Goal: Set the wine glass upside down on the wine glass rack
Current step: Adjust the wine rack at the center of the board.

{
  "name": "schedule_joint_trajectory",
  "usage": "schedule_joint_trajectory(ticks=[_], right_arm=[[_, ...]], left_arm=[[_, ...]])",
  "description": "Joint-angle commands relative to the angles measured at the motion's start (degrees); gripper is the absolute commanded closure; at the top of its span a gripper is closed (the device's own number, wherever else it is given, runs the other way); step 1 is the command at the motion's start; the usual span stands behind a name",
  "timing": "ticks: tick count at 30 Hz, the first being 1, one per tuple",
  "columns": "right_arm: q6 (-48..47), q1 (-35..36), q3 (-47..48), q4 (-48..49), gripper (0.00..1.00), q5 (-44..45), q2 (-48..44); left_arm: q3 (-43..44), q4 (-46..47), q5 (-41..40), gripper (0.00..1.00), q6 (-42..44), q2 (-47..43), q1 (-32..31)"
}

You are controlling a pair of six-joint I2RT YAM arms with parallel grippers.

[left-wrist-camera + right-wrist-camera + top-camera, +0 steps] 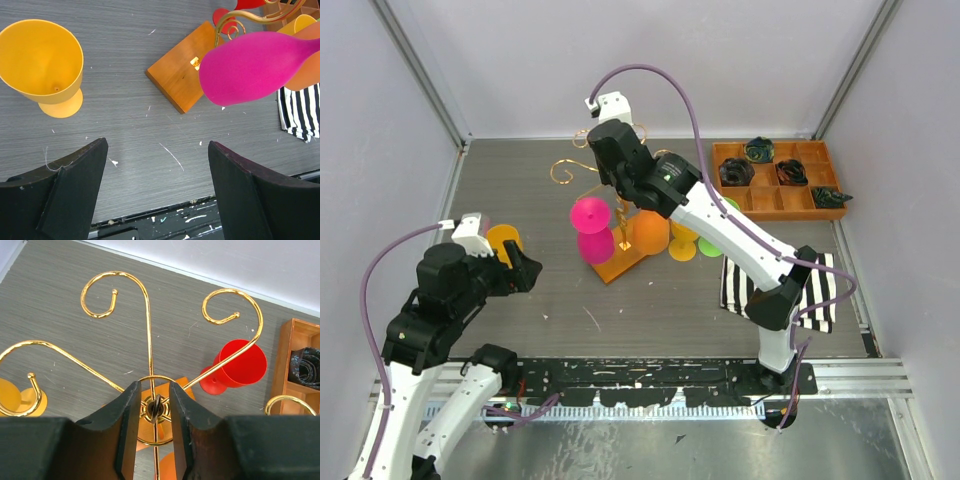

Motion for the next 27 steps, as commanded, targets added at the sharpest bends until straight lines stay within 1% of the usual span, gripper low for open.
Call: schedule_joint_trajectory(ticks=[1, 11, 13, 16, 22, 25, 27], right_arm=[[0.72, -0.18, -0.34, 0.38, 0.67, -0.47, -1.62], [-1.14, -0.21, -2.12, 2.01, 0.91, -1.46, -2.43], [-2.00, -0.44, -2.47, 2.06, 0.99, -3.06, -2.71], [-3.82, -0.69, -3.84, 3.00, 1.00, -4.23, -3.82], [-9.60, -1.76, -9.15, 8.41, 0.99, -8.41, -7.91], [-12.39, -2.94, -10.18, 9.05, 0.99, -13.52, -9.15], [-13.64, -4.53, -11.11, 10.36, 0.99, -18.70, -10.02]], left_arm=[[-0.56, 1.53, 0.85, 0.12, -0.04, 0.05, 0.11], [-0.62, 1.54, 0.80, 0.12, -0.04, 0.36, 0.16], [-0.59, 1.55, 0.85, 0.12, 0.01, 0.40, 0.16], [-0.60, 1.54, 0.80, 0.12, 0.01, 0.53, 0.10], [-0.54, 1.58, 0.27, 0.12, 0.18, -0.15, 0.10], [-0.79, 2.13, 0.82, 0.12, 0.40, -0.10, 0.15], [-0.72, 2.15, 1.60, 0.12, 0.66, 0.39, 0.11]])
